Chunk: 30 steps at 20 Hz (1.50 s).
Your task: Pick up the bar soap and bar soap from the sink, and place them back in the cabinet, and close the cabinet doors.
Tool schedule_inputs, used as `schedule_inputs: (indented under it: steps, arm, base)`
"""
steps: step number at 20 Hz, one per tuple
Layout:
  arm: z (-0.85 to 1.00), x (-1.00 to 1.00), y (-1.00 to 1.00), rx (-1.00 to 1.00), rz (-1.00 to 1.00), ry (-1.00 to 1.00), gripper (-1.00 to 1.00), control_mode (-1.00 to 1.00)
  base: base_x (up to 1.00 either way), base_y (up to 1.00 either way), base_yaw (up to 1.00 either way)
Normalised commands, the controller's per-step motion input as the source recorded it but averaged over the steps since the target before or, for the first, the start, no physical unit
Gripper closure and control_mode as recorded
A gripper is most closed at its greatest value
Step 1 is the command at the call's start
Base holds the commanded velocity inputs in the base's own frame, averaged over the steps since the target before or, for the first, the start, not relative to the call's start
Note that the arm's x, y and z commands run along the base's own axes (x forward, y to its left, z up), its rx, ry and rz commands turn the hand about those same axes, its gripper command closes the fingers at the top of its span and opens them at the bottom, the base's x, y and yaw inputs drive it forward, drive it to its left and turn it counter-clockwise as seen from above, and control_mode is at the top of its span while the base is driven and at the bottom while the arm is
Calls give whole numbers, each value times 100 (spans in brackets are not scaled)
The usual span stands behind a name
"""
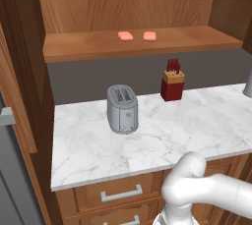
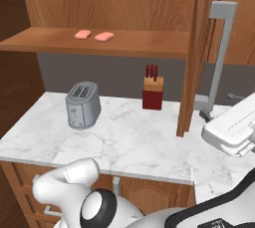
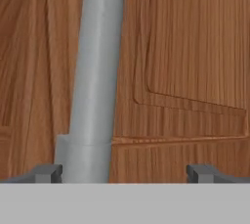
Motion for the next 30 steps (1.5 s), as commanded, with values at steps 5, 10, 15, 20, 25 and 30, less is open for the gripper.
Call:
schedule_inputs:
  steps: [5,10,15,20,25,30]
  arm:
    - [-3,34,35,2,11,0,-100,-100]
    - [-12,46,42,1,9,0,-100,-100]
    - [-8,50,46,2,5,0,-100,-100]
    - [-6,44,52,1,1,0,-100,-100]
    - [-3,38,59,0,0,-2,-100,-100]
    - [0,22,47,0,-3,-7,-100,-100]
  base:
    - [0,0,0]
    - [0,0,0]
    - [0,0,0]
    - [0,0,0]
    - [0,0,0]
    - [0,0,0]
